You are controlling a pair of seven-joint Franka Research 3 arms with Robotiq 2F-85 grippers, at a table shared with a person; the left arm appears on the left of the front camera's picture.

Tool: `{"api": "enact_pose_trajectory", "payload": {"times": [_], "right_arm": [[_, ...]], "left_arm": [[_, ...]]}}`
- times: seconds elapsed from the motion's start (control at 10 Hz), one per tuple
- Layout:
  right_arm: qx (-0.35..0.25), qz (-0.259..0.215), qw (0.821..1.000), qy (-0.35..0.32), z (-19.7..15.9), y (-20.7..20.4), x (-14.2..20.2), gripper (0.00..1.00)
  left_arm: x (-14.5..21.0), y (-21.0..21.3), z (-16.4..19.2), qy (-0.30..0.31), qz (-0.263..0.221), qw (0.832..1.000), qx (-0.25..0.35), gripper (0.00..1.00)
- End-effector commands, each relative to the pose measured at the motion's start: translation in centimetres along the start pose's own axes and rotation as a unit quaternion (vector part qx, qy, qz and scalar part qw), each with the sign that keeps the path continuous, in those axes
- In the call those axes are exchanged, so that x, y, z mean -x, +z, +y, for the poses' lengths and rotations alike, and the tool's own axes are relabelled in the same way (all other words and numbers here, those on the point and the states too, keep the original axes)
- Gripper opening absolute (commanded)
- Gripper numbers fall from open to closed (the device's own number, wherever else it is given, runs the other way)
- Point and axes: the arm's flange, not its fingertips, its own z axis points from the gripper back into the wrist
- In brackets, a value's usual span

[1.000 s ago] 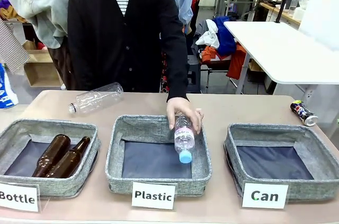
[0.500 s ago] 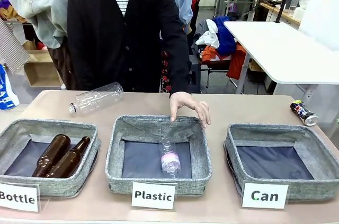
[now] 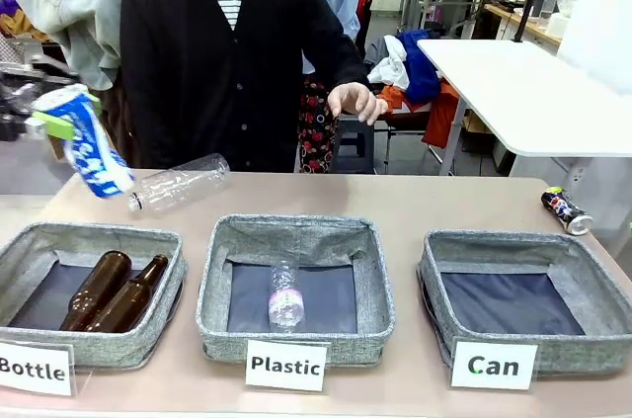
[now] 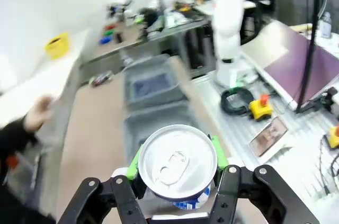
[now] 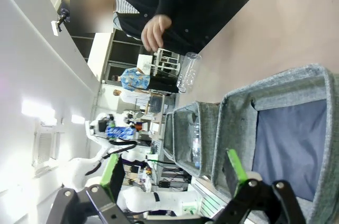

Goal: Sort the can waste into the basket.
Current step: Pick up the can waste from the table and place it in the right Fabric basket.

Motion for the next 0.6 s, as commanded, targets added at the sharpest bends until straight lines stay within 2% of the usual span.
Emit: {"api": "enact_pose_trajectory", "payload": {"times": [0.0,0.2,0.3,0.4,0.5], "right_arm": [[0.046,0.048,0.996,0.051,7.5,5.1,3.0,1.00],[0.045,0.082,0.986,0.140,13.4,10.6,8.2,1.00],[0.056,0.115,0.978,0.162,14.4,12.9,10.6,1.00],[0.069,0.132,0.974,0.168,14.3,14.3,11.9,1.00],[0.073,0.127,0.975,0.169,13.3,15.0,12.4,1.00]], "left_arm": [[-3.8,-7.1,1.1,-0.022,0.005,0.997,0.078,0.53],[-7.3,-17.7,4.4,-0.058,0.030,0.992,0.105,0.53],[-8.8,-24.3,5.5,-0.074,0.044,0.989,0.122,0.53],[-10.5,-30.6,6.8,-0.096,0.081,0.984,0.127,0.53],[-12.8,-37.7,8.1,-0.104,0.127,0.978,0.131,0.53]]}}
